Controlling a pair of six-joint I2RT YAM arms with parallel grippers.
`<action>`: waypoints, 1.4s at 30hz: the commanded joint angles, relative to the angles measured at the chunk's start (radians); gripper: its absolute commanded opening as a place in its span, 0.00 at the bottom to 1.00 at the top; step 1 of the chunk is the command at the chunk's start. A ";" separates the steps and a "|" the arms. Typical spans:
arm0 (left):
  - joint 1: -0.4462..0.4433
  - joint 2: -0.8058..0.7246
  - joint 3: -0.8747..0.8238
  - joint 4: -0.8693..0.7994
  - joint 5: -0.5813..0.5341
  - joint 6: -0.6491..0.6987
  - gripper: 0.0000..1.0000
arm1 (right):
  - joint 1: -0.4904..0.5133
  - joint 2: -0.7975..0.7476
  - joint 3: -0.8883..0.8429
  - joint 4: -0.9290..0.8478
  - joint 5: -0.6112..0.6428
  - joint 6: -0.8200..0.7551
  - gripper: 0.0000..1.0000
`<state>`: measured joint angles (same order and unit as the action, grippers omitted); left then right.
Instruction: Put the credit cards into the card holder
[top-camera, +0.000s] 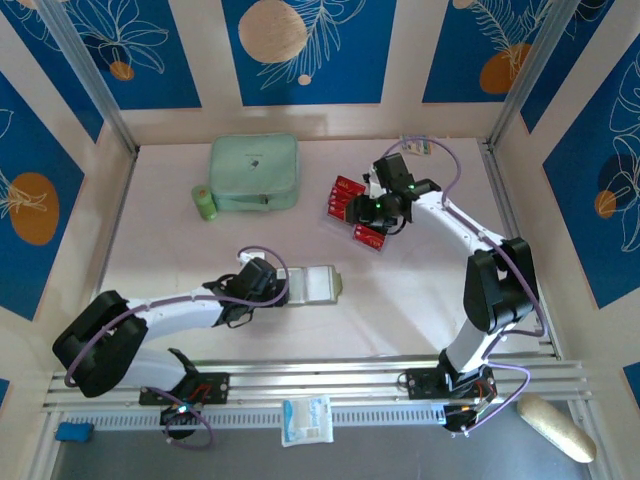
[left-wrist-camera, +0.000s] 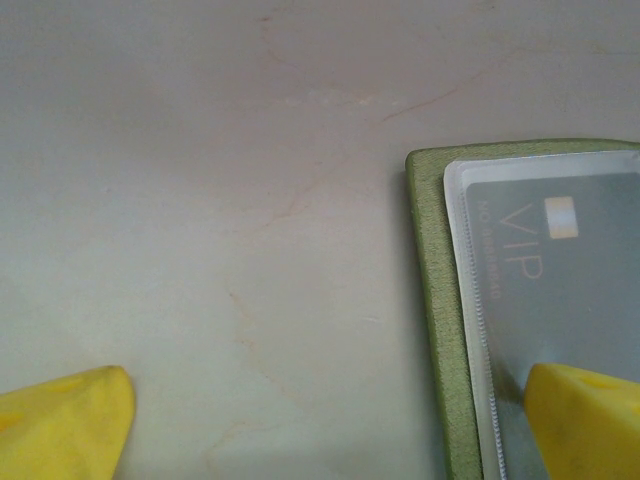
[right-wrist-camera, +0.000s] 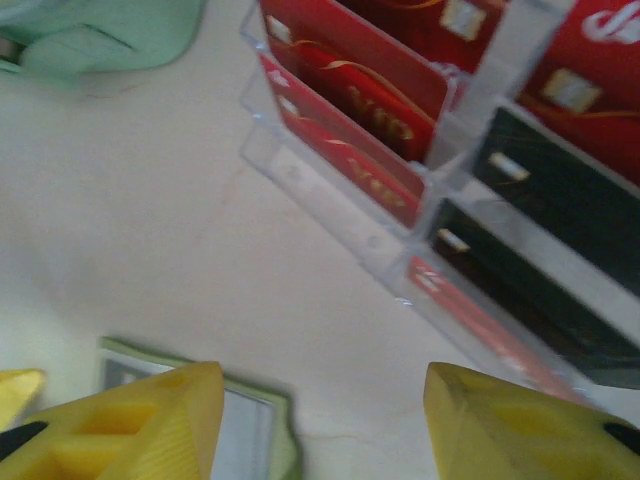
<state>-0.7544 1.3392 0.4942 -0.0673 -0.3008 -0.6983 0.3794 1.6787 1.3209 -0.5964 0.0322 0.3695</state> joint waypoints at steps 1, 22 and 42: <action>0.011 0.013 -0.008 -0.017 -0.023 0.005 1.00 | 0.013 0.024 0.046 -0.127 0.129 -0.133 0.52; 0.011 0.012 -0.002 -0.019 -0.017 0.011 1.00 | 0.129 0.261 0.172 -0.189 0.526 -0.307 0.39; 0.010 0.012 0.004 -0.014 -0.016 0.011 1.00 | 0.157 0.269 0.134 -0.177 0.446 -0.334 0.14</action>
<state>-0.7544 1.3392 0.4942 -0.0673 -0.3008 -0.6979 0.5209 1.9430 1.4700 -0.7708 0.5201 0.0490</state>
